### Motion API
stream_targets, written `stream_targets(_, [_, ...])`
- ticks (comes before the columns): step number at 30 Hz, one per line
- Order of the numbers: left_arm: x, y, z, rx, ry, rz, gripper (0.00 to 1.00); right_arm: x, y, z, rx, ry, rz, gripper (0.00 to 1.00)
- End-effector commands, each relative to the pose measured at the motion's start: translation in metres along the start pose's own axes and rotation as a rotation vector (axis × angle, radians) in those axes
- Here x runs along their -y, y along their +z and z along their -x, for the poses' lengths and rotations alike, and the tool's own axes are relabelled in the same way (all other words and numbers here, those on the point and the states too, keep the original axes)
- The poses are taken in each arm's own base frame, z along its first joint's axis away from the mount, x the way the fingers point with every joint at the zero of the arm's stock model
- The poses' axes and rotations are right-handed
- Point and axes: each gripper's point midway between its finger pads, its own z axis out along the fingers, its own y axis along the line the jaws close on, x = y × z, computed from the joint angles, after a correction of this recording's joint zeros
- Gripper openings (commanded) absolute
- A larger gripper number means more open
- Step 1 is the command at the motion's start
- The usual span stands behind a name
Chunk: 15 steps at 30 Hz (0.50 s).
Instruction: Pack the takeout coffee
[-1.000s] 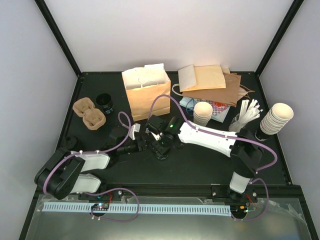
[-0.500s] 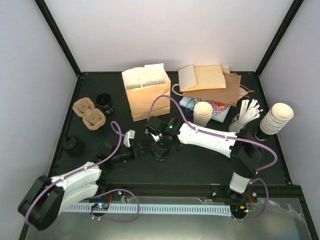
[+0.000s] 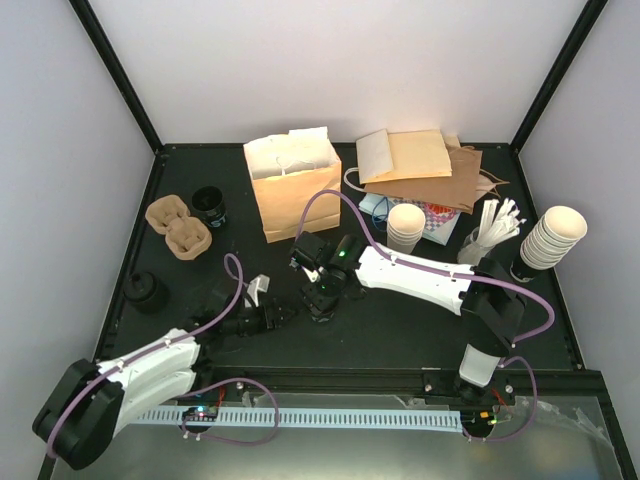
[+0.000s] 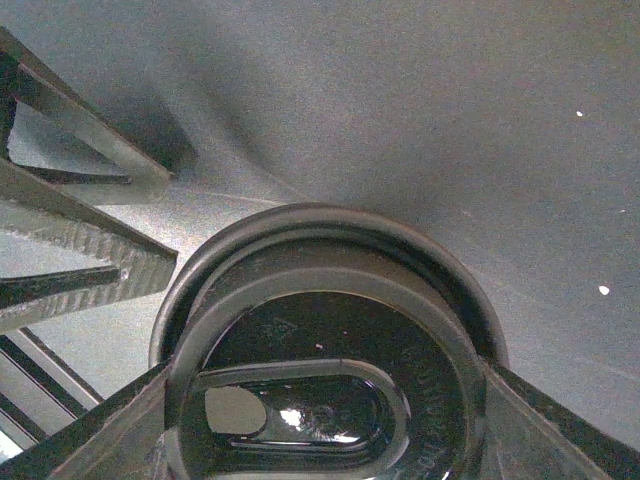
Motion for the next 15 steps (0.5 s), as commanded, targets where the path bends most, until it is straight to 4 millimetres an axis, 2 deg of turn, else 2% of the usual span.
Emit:
stream_targets(1, [0.024,-0.004,0.008,0.02,0.03,-0.09,0.59,0.019,0.036,-0.051,-0.214,0.02,-0.07,0.71])
stream_targets(10, [0.05,-0.026,0.03,0.16,0.063,-0.177,0.58,0.019,0.035,-0.051,-0.214,0.016,-0.069,0.71])
stream_targets(15, [0.052,-0.025,0.03,0.149,0.059,-0.192,0.55,0.018,0.036,-0.051,-0.213,0.014,-0.066,0.71])
